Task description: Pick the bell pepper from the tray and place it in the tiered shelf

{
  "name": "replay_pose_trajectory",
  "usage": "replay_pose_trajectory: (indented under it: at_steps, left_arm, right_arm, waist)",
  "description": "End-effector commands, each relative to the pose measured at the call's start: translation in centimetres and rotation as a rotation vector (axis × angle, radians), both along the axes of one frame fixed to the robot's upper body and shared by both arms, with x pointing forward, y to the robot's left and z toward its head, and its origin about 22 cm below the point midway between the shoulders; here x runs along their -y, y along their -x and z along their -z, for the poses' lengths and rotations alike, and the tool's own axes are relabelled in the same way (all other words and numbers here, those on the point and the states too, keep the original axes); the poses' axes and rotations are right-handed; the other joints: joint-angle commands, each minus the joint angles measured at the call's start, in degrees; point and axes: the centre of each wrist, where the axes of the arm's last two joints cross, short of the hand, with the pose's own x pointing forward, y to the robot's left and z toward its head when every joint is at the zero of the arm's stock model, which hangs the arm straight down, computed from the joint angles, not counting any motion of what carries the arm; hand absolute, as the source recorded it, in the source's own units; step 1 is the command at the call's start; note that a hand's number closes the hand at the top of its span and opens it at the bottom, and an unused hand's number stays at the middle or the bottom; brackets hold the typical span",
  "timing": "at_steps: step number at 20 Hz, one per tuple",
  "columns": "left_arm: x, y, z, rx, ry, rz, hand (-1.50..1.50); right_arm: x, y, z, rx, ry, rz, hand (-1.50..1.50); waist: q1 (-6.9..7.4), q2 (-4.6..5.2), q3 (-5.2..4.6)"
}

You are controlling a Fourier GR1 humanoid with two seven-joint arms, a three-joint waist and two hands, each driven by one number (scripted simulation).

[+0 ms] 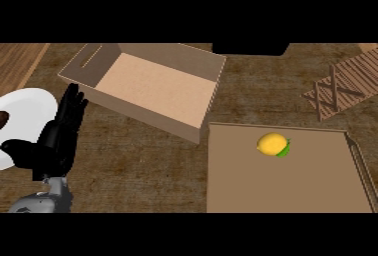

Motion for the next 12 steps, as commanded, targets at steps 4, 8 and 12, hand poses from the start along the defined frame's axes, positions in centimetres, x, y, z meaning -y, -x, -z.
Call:
replay_pose_trajectory:
  at_steps: [4, 8, 12]
  left_arm:
    - [0.6, 0.3, -0.7, 0.008, 0.0, -0.001, 0.0]
    - [0.1, 0.5, -0.4, 0.017, 0.012, 0.022, 0.0]
    - [-1.1, 0.5, 0.1, 0.0, -0.004, 0.025, 0.0]
  right_arm:
    - [-2.2, -1.7, 2.6, 0.01, 0.032, -0.01, 1.5]
    - [-0.6, -1.2, -0.1, 0.007, -0.122, 0.064, 1.5]
    - [-1.7, -1.7, 2.3, -0.079, -0.13, -0.007, -1.5]
  waist:
    - [0.44, 0.12, 0.05]
    - [1.36, 0.44, 0.1]
    - [1.18, 0.46, 0.09]
